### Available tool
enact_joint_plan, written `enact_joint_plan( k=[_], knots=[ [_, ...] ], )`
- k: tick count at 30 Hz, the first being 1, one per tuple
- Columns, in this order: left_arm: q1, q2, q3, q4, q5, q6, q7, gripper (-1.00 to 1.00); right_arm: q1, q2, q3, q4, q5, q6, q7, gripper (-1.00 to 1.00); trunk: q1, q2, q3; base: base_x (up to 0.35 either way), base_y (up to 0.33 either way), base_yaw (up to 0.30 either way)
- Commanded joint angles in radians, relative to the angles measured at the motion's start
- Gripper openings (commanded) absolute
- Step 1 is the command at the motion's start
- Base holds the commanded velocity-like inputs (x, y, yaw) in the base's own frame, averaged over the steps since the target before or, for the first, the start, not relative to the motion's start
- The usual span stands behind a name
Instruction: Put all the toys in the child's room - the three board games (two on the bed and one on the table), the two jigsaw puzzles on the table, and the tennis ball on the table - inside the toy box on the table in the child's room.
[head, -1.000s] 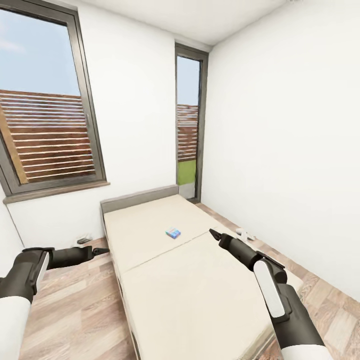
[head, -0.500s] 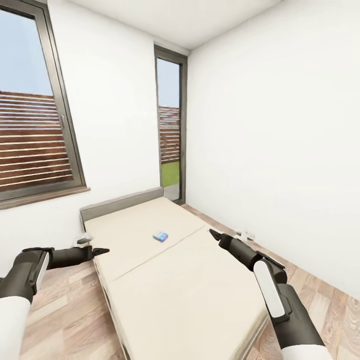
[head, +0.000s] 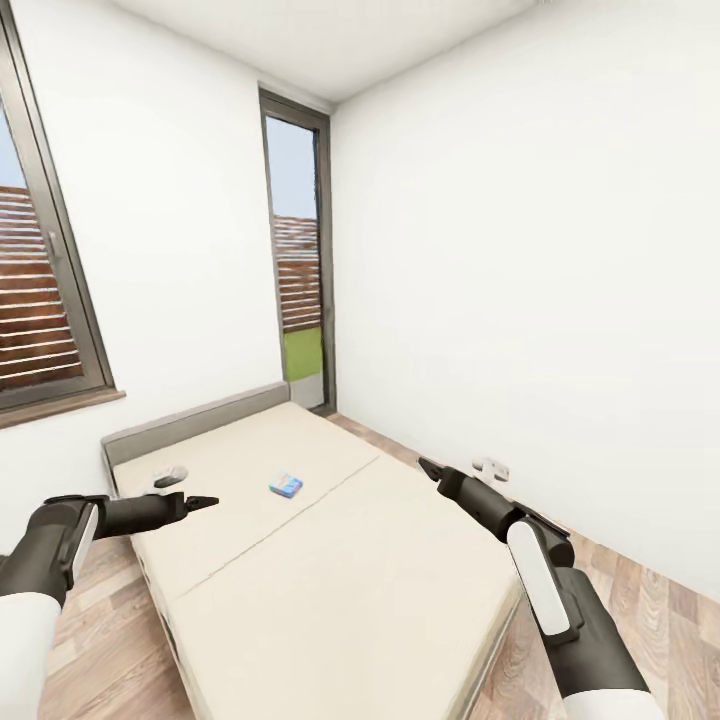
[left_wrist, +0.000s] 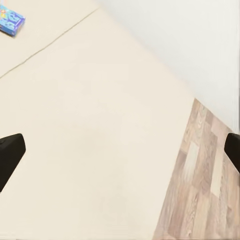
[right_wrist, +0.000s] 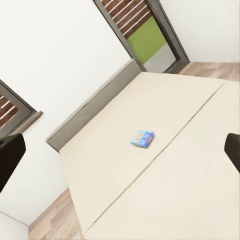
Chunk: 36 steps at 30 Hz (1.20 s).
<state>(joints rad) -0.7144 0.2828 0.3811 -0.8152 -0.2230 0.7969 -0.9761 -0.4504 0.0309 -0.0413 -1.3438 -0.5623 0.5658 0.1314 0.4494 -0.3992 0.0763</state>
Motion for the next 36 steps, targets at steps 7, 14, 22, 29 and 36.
enact_joint_plan(
  k=[7, 14, 22, 29, 36],
  knots=[
    [-0.001, -0.001, 0.004, -0.001, -0.010, 0.006, -0.010, 1.00, -0.001, 0.001, -0.003, 0.000, -0.001, 0.006, 0.005, 1.00, 0.001, -0.001, 0.005, 0.022, 0.025, -0.256],
    [0.000, -0.001, 0.004, -0.001, -0.010, 0.006, -0.010, 1.00, -0.001, 0.001, -0.003, 0.000, 0.000, 0.006, 0.005, 1.00, 0.001, -0.001, 0.010, 0.003, 0.143, -0.255],
    [0.000, -0.001, 0.004, -0.001, -0.010, 0.006, -0.010, 1.00, -0.001, 0.001, -0.003, 0.000, 0.000, 0.006, 0.005, 1.00, 0.001, -0.001, 0.014, -0.002, 0.088, -0.250],
    [0.000, -0.001, 0.004, -0.001, -0.010, 0.006, -0.011, 1.00, -0.001, 0.000, -0.004, 0.000, 0.001, 0.006, 0.005, 1.00, 0.001, -0.001, 0.017, -0.050, 0.107, -0.244],
    [-0.001, -0.001, 0.004, -0.001, -0.010, 0.007, -0.012, 1.00, -0.001, 0.000, -0.005, 0.000, 0.000, 0.006, 0.006, 1.00, 0.001, -0.001, 0.020, -0.010, 0.041, -0.226]
  ],
)
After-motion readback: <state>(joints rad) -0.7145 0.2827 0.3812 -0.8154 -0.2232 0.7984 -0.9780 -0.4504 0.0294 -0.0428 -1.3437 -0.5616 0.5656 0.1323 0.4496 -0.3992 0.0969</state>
